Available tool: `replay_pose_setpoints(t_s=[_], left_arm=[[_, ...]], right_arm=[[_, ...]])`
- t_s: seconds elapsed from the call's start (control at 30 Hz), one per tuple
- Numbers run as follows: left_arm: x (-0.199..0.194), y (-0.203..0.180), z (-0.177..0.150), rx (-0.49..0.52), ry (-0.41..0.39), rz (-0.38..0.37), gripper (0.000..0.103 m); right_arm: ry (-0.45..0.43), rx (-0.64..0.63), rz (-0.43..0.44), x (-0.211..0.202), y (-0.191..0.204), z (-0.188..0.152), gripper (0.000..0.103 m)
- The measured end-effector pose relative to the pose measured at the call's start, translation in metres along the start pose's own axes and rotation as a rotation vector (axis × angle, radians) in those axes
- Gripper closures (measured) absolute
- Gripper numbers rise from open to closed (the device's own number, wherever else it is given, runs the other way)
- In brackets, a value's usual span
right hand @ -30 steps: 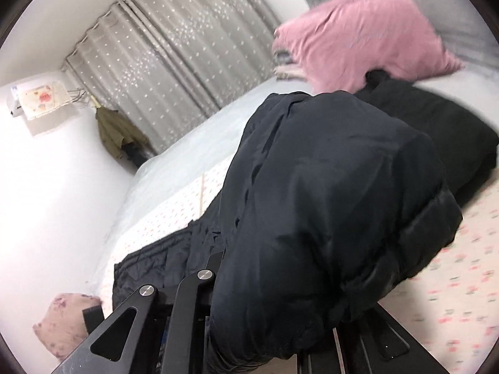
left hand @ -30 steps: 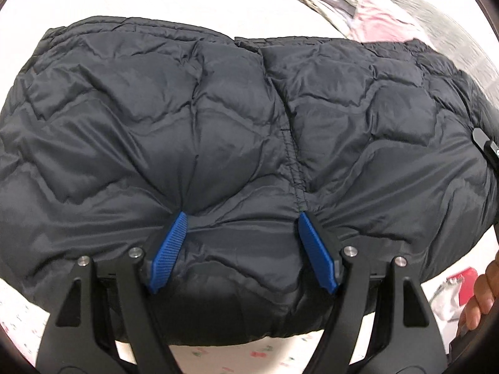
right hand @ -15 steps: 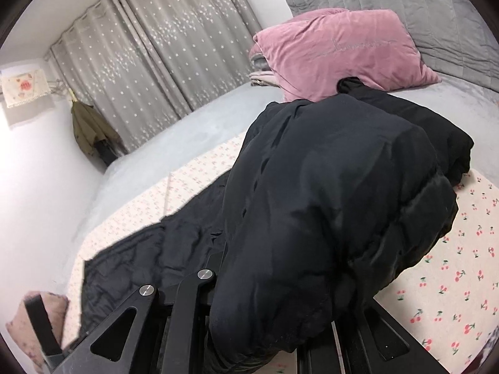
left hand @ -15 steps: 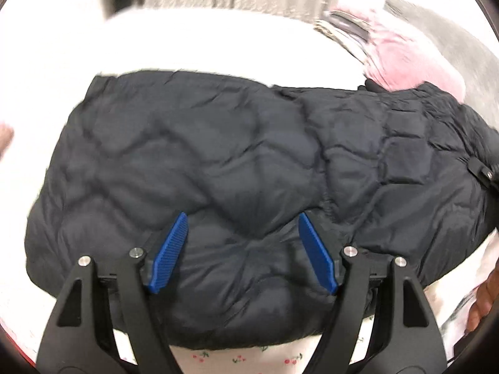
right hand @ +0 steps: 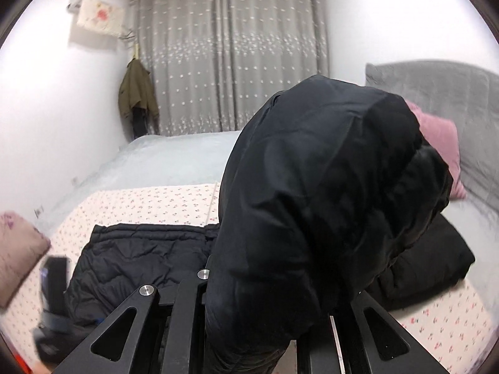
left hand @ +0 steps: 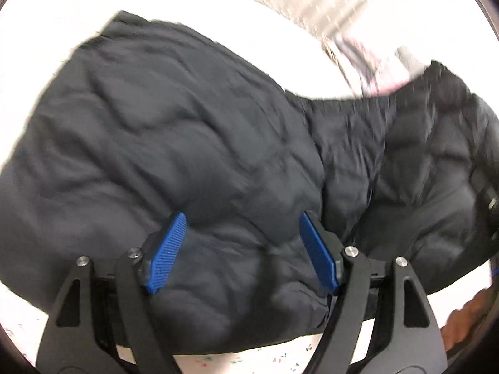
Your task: Fold large clothes
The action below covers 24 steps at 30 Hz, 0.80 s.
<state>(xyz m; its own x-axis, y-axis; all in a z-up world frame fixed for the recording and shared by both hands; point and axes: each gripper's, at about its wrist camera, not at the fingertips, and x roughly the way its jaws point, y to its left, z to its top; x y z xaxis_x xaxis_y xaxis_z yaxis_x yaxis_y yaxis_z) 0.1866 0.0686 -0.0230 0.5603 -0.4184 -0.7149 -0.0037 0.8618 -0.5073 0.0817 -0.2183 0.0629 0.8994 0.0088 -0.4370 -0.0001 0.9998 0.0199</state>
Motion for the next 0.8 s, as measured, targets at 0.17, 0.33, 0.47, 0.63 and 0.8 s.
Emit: replay_pose_setpoints(t_s=[0.17,0.33,0.47,0.63,0.8], left_arm=[[-0.052,0.057,0.013,-0.122,-0.115,-0.015,0.028],[-0.089,0.103,-0.001,-0.256,-0.167,-0.032,0.028],[-0.114,0.138,-0.005,-0.363,-0.223,-0.040,0.028],[-0.112,0.151,-0.010,-0.385,-0.221,-0.002,0.028],[-0.107,0.160,-0.002,-0.419,-0.216,-0.007,0.028]], right_arm=[[-0.030,-0.219,0.053,0.004,0.069,-0.002,0.088],[-0.006,-0.521,0.142,0.022,0.159,-0.034,0.087],[0.072,-0.691,0.218,0.048,0.211,-0.076,0.087],[0.120,-0.766,0.219,0.064,0.231,-0.102,0.077],[0.155,-0.762,0.272,0.073,0.226,-0.108,0.062]])
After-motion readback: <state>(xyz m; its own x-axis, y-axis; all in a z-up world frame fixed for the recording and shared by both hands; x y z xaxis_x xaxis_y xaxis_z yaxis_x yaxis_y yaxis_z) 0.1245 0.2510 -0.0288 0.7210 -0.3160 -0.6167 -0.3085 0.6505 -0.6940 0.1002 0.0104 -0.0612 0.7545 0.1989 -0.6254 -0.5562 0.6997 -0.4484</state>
